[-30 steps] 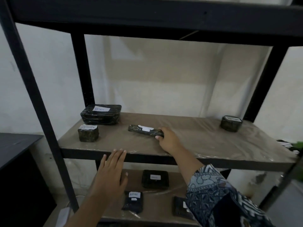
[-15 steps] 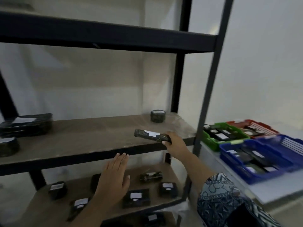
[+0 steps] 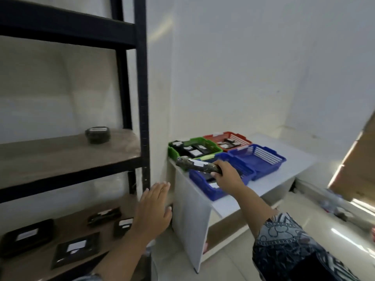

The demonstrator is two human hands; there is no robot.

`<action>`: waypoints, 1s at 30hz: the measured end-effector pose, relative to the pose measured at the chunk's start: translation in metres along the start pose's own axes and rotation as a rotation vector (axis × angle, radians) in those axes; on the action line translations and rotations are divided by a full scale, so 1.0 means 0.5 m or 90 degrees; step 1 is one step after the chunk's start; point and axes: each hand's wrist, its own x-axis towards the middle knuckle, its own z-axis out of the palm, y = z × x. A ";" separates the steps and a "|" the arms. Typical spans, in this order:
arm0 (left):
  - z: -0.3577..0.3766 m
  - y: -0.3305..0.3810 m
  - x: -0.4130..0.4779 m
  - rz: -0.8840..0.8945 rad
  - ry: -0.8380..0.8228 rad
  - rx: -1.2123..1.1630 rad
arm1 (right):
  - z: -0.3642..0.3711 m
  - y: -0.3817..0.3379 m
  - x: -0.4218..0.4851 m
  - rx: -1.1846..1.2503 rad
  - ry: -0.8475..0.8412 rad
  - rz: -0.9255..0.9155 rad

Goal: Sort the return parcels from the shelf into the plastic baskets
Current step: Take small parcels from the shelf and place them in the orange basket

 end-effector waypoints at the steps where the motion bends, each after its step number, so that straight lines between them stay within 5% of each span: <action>1: 0.018 0.022 0.020 0.003 -0.004 -0.023 | -0.018 0.028 -0.001 0.005 0.008 0.014; 11: 0.155 0.162 0.240 0.059 -0.053 -0.105 | -0.112 0.254 0.083 0.001 0.073 0.094; 30: 0.468 0.150 0.839 0.073 -0.063 -0.107 | -0.165 0.544 0.603 -0.001 0.092 0.143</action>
